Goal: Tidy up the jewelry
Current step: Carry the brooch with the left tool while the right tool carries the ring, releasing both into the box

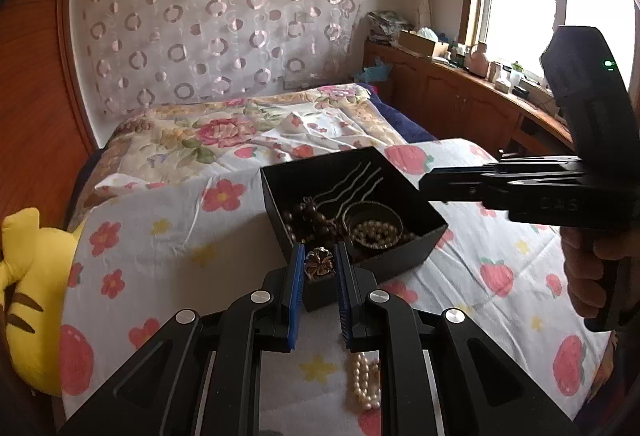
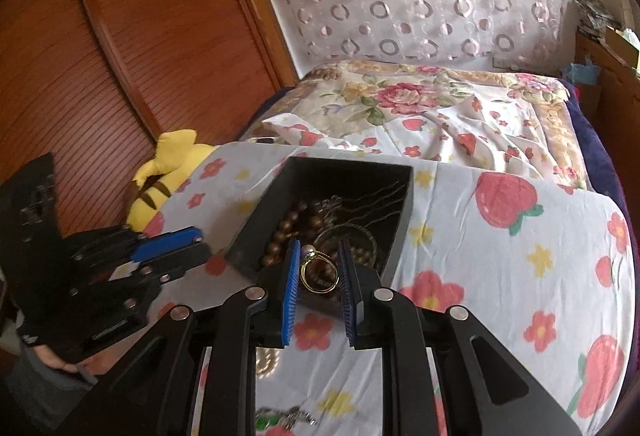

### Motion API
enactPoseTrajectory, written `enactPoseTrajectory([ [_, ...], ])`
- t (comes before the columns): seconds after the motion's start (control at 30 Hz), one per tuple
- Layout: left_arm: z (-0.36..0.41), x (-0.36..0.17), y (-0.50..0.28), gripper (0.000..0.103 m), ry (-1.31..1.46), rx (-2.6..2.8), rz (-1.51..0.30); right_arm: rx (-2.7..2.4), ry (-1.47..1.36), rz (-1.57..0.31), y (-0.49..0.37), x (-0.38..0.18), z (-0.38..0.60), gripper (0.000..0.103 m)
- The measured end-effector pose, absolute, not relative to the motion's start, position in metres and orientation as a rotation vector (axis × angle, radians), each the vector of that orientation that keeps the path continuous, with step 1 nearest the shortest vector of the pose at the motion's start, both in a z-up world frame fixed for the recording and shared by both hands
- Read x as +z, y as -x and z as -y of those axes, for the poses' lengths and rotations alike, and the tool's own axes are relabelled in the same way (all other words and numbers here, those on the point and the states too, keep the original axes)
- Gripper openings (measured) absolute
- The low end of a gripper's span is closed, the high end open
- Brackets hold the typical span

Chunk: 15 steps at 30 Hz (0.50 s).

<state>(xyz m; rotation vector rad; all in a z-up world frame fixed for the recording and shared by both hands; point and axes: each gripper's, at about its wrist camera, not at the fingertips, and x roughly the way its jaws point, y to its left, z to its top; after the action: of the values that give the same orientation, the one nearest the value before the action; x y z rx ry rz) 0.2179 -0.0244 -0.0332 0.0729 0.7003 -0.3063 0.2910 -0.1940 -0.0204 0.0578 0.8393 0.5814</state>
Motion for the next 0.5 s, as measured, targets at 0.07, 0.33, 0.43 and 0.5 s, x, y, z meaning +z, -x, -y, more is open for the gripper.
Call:
enactPoseTrajectory([
  [0.07,0.026,-0.031,-0.224,0.014,-0.07,-0.307,-0.699,0.562,-0.053,-0.845,-0.297,-0.021,0.192,0.023],
  [0.33,0.032,-0.031,-0.246,0.014,-0.072,-0.315,-0.719,0.54,-0.027,-0.85,-0.302,-0.022,0.198,0.027],
  [0.43,0.033,-0.032,-0.253,0.014,-0.065,-0.311,-0.725,0.535,-0.015,-0.845,-0.297,-0.022,0.204,0.027],
  [0.5,0.034,-0.031,-0.256,0.015,-0.069,-0.297,-0.721,0.531,-0.003,-0.839,-0.292,-0.022,0.207,0.027],
])
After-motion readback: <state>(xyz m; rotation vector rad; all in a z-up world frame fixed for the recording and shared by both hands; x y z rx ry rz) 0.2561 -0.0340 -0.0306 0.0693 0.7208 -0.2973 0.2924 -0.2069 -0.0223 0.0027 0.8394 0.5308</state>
